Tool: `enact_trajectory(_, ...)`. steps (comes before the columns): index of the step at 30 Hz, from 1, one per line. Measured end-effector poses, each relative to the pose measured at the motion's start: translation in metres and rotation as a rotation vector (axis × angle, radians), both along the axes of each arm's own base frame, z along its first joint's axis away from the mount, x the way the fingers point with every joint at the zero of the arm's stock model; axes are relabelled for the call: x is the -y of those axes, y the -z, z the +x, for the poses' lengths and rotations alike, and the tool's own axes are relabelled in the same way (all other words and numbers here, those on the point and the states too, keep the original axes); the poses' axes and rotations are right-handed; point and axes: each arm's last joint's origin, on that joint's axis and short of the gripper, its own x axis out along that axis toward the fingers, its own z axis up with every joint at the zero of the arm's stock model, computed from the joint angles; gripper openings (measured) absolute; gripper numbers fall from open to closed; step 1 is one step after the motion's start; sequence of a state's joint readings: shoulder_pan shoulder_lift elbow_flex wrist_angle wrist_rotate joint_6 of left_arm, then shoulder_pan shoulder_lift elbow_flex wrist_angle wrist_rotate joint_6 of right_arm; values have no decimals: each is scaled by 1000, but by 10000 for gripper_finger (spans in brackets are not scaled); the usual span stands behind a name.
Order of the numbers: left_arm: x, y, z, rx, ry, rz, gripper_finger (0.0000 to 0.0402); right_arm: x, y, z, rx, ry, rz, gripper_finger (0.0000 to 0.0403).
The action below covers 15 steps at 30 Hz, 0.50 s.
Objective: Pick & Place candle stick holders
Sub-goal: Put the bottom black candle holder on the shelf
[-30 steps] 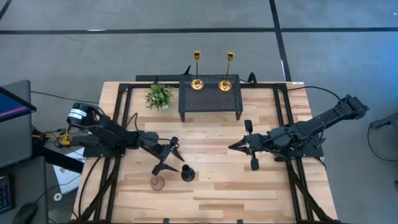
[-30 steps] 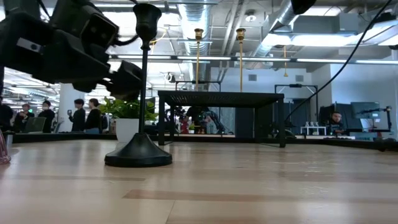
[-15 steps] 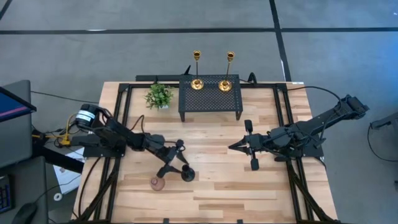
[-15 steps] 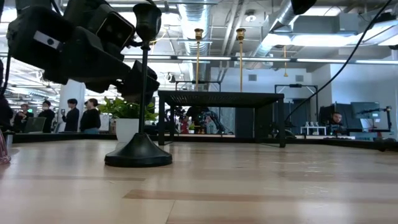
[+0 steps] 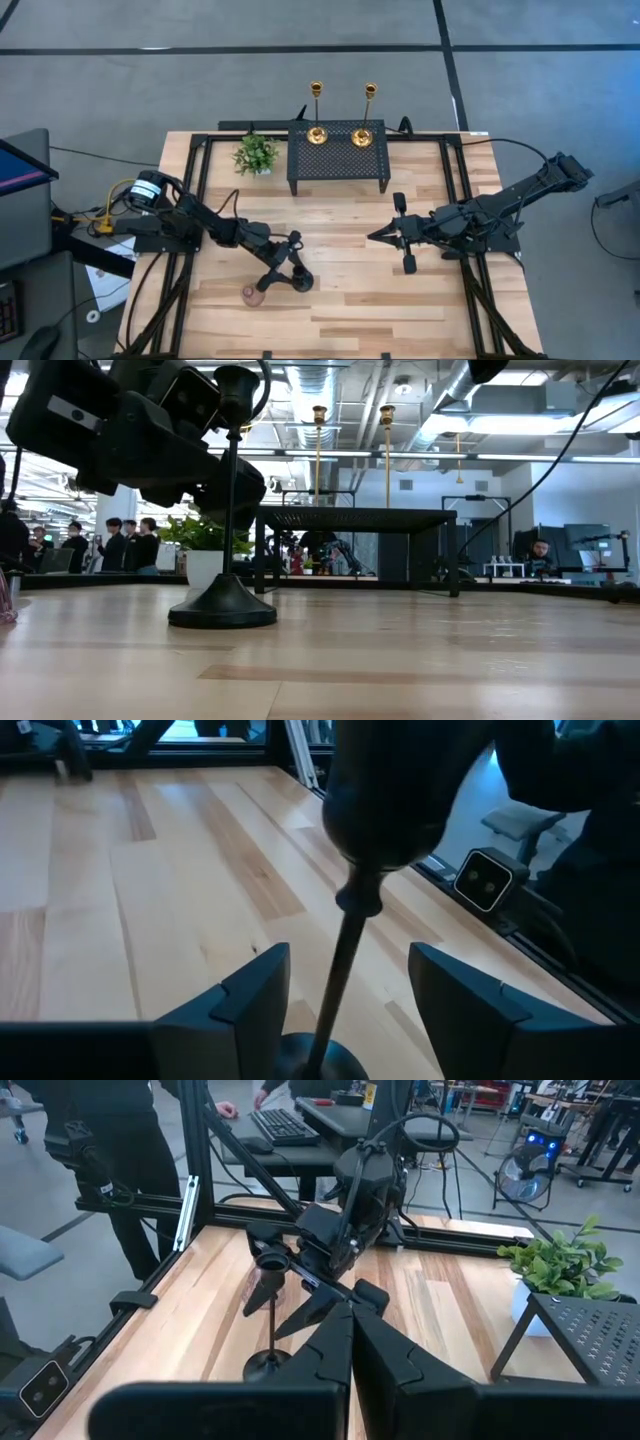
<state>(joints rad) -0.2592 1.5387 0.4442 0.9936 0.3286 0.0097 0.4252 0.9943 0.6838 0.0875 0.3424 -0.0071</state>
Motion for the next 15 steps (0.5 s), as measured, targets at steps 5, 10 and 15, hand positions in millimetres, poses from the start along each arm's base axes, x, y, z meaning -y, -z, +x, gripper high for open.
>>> enact_trajectory(5, 0, 0, 0, -20, -18, -29, 176, 0, 0, 0, 0, 0, -1, 0)
enact_trajectory(10, 0, 0, 0, -23, -19, -37, 129, 0, 0, 0, -1, -1, -3, 0)
enact_trajectory(15, 0, 0, 0, -40, -22, -63, 84, 0, 0, 0, -1, 0, -3, 0)
